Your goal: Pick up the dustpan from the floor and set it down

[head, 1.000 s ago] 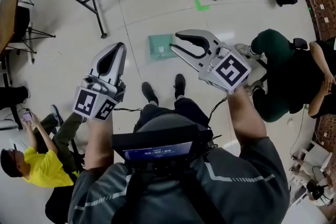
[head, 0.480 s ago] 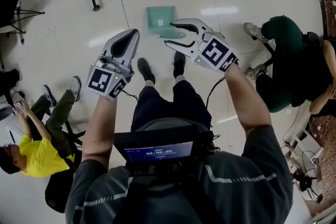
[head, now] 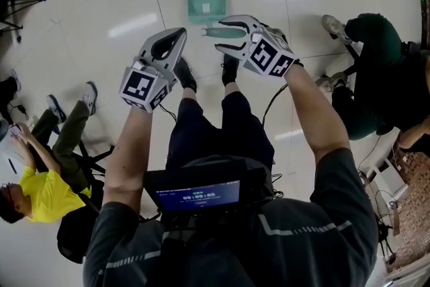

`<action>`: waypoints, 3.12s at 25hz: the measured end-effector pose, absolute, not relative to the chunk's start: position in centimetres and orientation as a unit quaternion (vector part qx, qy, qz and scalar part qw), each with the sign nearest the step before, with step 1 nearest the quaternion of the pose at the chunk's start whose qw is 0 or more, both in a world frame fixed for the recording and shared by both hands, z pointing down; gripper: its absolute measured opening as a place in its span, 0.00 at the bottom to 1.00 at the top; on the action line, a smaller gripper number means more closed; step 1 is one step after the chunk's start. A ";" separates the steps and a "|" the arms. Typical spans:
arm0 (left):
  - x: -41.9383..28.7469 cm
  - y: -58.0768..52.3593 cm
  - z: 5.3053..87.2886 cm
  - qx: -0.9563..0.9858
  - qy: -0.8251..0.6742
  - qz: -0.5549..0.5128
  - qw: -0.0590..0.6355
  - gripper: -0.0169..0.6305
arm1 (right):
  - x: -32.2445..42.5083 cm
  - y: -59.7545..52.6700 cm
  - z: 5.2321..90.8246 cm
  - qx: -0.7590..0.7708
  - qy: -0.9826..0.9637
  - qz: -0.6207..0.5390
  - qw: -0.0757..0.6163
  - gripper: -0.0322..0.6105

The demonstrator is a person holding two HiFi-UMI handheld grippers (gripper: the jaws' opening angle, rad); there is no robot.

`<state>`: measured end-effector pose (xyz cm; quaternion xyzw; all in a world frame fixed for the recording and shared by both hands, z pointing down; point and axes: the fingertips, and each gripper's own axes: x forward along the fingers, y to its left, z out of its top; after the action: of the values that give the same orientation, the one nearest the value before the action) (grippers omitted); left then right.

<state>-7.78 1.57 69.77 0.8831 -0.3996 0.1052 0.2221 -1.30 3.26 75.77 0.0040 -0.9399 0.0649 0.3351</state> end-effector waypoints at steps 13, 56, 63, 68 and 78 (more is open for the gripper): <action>-8.0 4.0 74.4 0.873 -0.405 0.118 0.245 0.08 | -1.7 4.7 80.7 0.004 -0.929 0.043 0.367 0.32; -10.0 11.6 29.1 0.863 -0.488 -0.013 0.129 0.08 | -0.8 12.3 28.5 0.000 -0.984 0.017 0.179 0.31; -8.4 11.3 29.0 0.859 -0.495 -0.016 0.130 0.08 | 0.8 12.0 28.1 -0.004 -0.984 0.019 0.176 0.31; -7.1 11.5 28.0 0.870 -0.477 -0.015 0.126 0.08 | 1.7 12.2 27.1 -0.002 -0.985 0.016 0.174 0.31; -4.9 11.1 26.1 0.881 -0.459 0.003 0.112 0.07 | 3.8 11.5 26.1 0.013 -0.984 0.004 0.177 0.31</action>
<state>-4.93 11.08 26.08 0.8812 -0.4593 0.0034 0.1118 3.82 11.50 26.05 0.0130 -0.9842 0.0036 0.1765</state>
